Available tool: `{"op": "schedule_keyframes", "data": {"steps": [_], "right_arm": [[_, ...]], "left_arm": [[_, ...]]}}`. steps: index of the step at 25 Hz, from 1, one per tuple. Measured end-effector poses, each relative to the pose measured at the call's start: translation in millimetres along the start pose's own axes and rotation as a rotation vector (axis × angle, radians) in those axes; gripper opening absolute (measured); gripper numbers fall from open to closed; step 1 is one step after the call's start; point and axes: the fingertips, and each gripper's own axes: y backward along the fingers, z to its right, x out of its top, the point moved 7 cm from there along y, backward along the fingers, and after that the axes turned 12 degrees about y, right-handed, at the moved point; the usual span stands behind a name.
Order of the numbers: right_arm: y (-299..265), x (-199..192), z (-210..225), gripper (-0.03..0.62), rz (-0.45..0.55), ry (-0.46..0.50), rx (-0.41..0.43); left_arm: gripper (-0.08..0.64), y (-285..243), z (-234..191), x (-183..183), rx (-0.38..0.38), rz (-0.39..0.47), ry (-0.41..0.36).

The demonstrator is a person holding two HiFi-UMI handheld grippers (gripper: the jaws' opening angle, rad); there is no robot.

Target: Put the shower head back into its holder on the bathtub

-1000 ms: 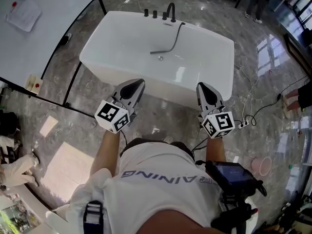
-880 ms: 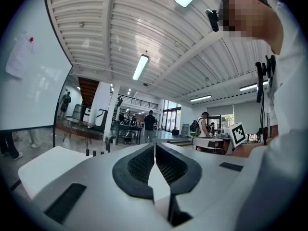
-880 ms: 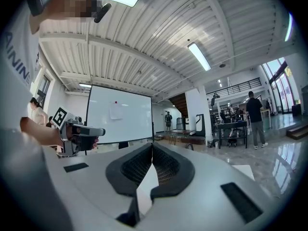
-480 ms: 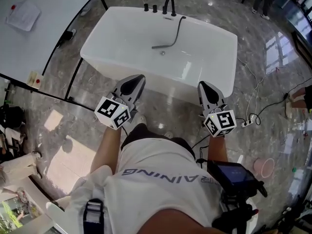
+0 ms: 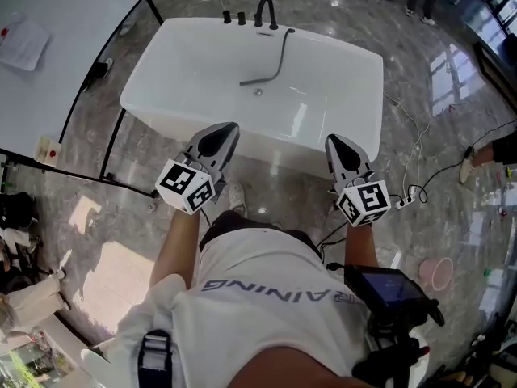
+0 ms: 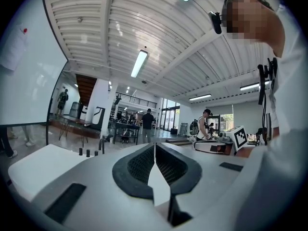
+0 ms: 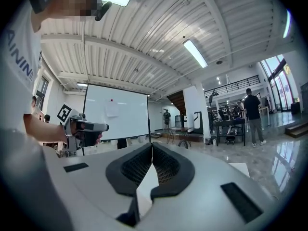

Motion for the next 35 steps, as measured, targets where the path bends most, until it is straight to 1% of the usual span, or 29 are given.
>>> {"op": "schedule_keyframes", "data": {"steps": [4,9,14,22,26,29,35], "right_arm": [[-27.3,0.2,10.4,0.011,-0.021,0.006,0.011],[-78.7,-1.5,12.8,0.011,-0.048,0.007,0.033],[-138.5,0.9,8.0,0.011,-0.077,0.023,0.05],[-231.1,6.2,-3.9,0.011,-0.109,0.023,0.011],[-266.4,8.4,-11.7,0.011,-0.119,0.034,0.012],[-284.5,6.8,-13.2,0.011,-0.135,0.043,0.016],[-294.4,-3.1,-8.6,0.011,-0.155,0.022,0.018]], "left_arm": [[0.025,-16.1,-21.9,7.3,-0.007,-0.007,0.013],[0.025,-30.5,-68.0,14.2,-0.006,-0.019,0.038],[0.025,-45.1,-124.2,28.2,-0.02,-0.022,0.063],[0.025,-58.7,-224.3,56.2,-0.052,-0.041,0.08],[0.025,-64.6,-263.5,68.1,-0.068,-0.05,0.072],[0.025,-69.6,-280.1,71.2,-0.072,-0.054,0.073],[0.025,-81.2,-289.5,60.0,-0.078,-0.081,0.114]]}}
